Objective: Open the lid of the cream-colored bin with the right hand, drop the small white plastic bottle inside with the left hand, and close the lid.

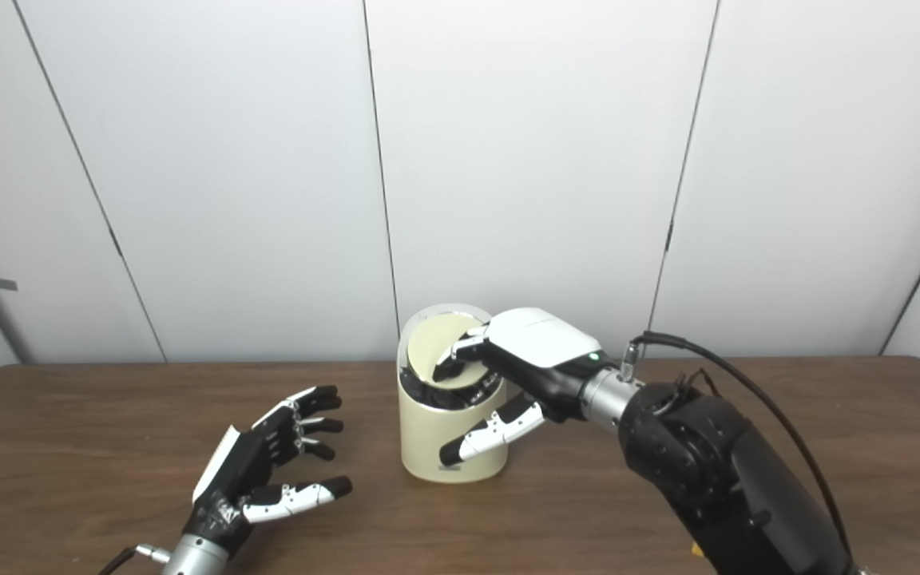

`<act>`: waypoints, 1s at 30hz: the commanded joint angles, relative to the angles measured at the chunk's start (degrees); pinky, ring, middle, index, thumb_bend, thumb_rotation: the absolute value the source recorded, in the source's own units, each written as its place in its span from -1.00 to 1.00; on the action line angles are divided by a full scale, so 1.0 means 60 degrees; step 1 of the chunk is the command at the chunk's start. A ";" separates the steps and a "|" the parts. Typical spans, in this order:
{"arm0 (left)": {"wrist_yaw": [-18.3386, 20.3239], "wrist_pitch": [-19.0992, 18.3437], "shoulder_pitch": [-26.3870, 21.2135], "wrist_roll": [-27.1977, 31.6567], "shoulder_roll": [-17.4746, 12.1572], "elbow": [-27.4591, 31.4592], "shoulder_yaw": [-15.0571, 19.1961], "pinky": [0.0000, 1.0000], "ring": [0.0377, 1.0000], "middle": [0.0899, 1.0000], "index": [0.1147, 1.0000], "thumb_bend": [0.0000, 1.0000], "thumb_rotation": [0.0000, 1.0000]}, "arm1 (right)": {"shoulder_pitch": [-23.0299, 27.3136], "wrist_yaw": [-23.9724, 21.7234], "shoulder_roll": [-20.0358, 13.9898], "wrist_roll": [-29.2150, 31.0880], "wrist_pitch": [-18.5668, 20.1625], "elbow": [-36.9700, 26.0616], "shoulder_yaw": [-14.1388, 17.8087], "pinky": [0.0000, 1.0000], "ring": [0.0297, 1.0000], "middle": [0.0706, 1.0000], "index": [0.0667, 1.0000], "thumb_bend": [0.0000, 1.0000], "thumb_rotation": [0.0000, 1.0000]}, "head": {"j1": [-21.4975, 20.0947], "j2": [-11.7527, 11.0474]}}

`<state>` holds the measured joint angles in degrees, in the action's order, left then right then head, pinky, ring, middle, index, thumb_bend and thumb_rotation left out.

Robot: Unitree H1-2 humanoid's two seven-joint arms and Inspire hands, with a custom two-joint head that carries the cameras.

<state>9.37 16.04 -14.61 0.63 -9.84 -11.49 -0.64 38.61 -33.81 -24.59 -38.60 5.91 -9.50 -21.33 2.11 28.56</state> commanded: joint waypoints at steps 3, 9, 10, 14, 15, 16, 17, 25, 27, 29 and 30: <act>-0.0055 -0.0039 -0.0210 0.0007 -0.0042 0.0426 0.0040 0.20 0.49 0.63 0.65 0.65 -0.74 | 0.0264 -0.0761 -0.0190 -0.0249 0.0389 -0.0123 -0.0247 0.87 0.80 0.50 0.49 0.36 0.34 | 0.0019 0.0058; -0.0063 -0.0093 -0.0227 0.0003 -0.0050 0.0440 0.0050 0.20 0.48 0.62 0.65 0.65 -0.74 | 0.0264 -0.0907 -0.0203 -0.0394 0.0348 -0.0073 -0.0346 0.86 0.80 0.51 0.50 0.38 0.34 | 0.0026 0.0099; -0.0062 -0.0104 -0.0228 0.0004 -0.0048 0.0451 0.0048 0.20 0.48 0.62 0.65 0.65 -0.73 | 0.0265 -0.0908 -0.0199 -0.0394 0.0345 -0.0064 -0.0347 0.85 0.80 0.51 0.50 0.39 0.33 | 0.0026 0.0099; -0.0086 -0.0133 -0.0250 -0.0038 -0.0059 0.0438 0.0052 0.19 0.47 0.62 0.65 0.67 -0.71 | 0.0293 -0.0985 -0.0208 -0.0429 0.0392 -0.0089 -0.0368 0.87 0.79 0.51 0.50 0.39 0.31 | 0.0002 0.0096; -0.0087 -0.0127 -0.0262 -0.0034 -0.0059 0.0424 0.0055 0.19 0.46 0.61 0.64 0.67 -0.71 | 0.0301 -0.0992 -0.0213 -0.0425 0.0382 -0.0071 -0.0368 0.88 0.80 0.51 0.50 0.39 0.31 | 0.0013 0.0093; -0.0088 -0.0136 -0.0268 -0.0032 -0.0057 0.0419 0.0055 0.18 0.46 0.62 0.65 0.66 -0.72 | 0.0314 -0.1018 -0.0222 -0.0419 0.0374 -0.0061 -0.0373 0.88 0.79 0.51 0.50 0.39 0.31 | 0.0013 0.0093; -0.0087 -0.0146 -0.0273 -0.0032 -0.0057 0.0416 0.0054 0.18 0.47 0.62 0.65 0.66 -0.72 | 0.0325 -0.1051 -0.0227 -0.0415 0.0372 -0.0055 -0.0378 0.88 0.79 0.51 0.50 0.39 0.31 | 0.0013 0.0094; -0.0050 0.0004 -0.0315 -0.0065 -0.0079 0.0324 0.0016 0.17 0.45 0.62 0.65 0.64 -0.72 | 0.0349 -0.1052 -0.0238 -0.0340 0.0320 -0.0085 -0.0283 0.87 0.78 0.50 0.49 0.38 0.33 | 0.0000 0.0044; -0.0048 -0.0013 -0.0315 -0.0033 -0.0070 0.0324 0.0029 0.18 0.45 0.62 0.65 0.65 -0.72 | 0.0353 -0.0973 -0.0230 -0.0288 0.0306 -0.0111 -0.0205 0.87 0.78 0.49 0.48 0.39 0.33 | 0.0000 0.0044; -0.0051 -0.0076 -0.0313 -0.0021 -0.0063 0.0336 0.0037 0.17 0.45 0.62 0.64 0.66 -0.72 | 0.0353 -0.0884 -0.0197 -0.0208 0.0343 -0.0177 -0.0089 0.87 0.78 0.49 0.48 0.39 0.31 | 0.0015 0.0000; -0.0054 -0.0104 -0.0313 -0.0024 -0.0063 0.0332 0.0038 0.17 0.45 0.62 0.64 0.67 -0.71 | 0.0356 -0.0816 -0.0169 -0.0152 0.0364 -0.0217 -0.0009 0.85 0.77 0.48 0.47 0.38 0.27 | 0.0011 -0.0005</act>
<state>9.32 14.49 -14.62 0.42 -9.83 -10.76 -0.69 39.97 -37.63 -24.95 -39.69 6.97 -10.26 -21.86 2.20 28.48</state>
